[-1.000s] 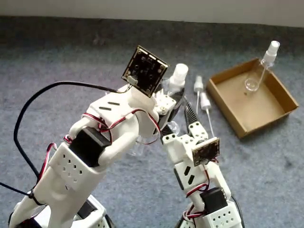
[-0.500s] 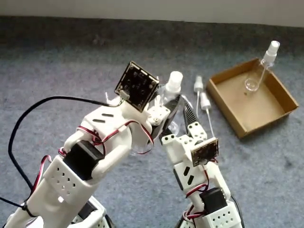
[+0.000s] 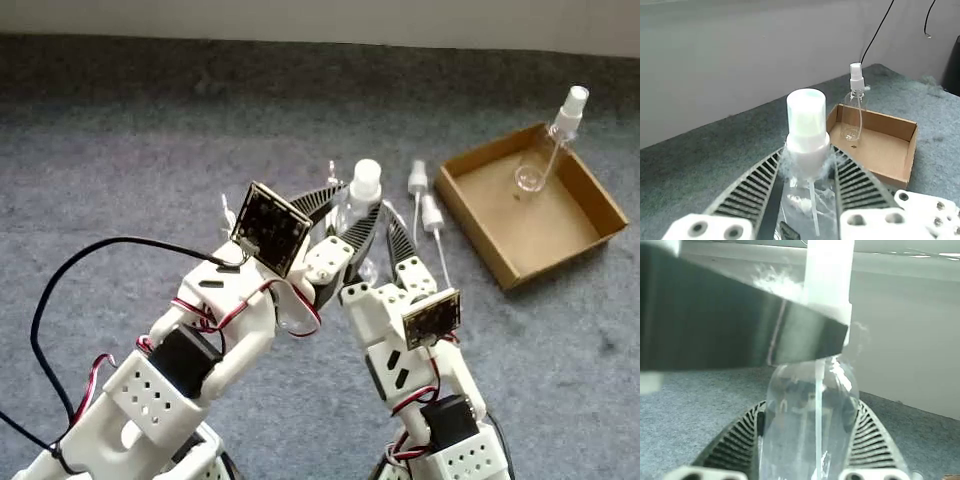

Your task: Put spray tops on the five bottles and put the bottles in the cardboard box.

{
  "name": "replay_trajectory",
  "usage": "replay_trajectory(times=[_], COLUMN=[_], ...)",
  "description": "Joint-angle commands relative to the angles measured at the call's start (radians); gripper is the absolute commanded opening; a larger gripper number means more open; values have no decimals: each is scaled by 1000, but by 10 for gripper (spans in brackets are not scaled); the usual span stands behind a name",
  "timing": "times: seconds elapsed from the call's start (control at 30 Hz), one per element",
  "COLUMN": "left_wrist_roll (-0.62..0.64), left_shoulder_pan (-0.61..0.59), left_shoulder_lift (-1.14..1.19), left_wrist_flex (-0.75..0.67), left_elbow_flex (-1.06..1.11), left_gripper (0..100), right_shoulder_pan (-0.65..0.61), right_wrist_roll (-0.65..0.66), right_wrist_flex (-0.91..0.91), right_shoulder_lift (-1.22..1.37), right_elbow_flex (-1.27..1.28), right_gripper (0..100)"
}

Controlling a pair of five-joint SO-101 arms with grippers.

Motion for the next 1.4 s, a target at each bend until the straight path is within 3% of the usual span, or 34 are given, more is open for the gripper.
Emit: replay_trajectory(times=[0.0, 0.3, 0.8, 0.97, 1.17, 1.37], left_wrist_roll=[8, 6, 6, 6, 5, 2], left_shoulder_pan=[-8, -10, -12, -12, -12, -12], left_shoulder_lift=[35, 74, 73, 73, 41, -116], left_wrist_flex=[-15, 137, 140, 140, 141, 288], left_elbow_flex=[-96, -97, -107, -105, -101, -102], left_gripper=[6, 6, 12, 83, 78, 81], right_shoulder_pan=[-5, -4, -4, -4, -2, -2], right_wrist_roll=[-5, -5, -5, -5, -5, -5], right_wrist_flex=[-4, -4, -4, -4, -4, -2], right_shoulder_lift=[-13, -13, -10, -8, -8, -7], right_elbow_flex=[116, 116, 116, 116, 116, 116], right_gripper=[81, 81, 81, 81, 81, 81])
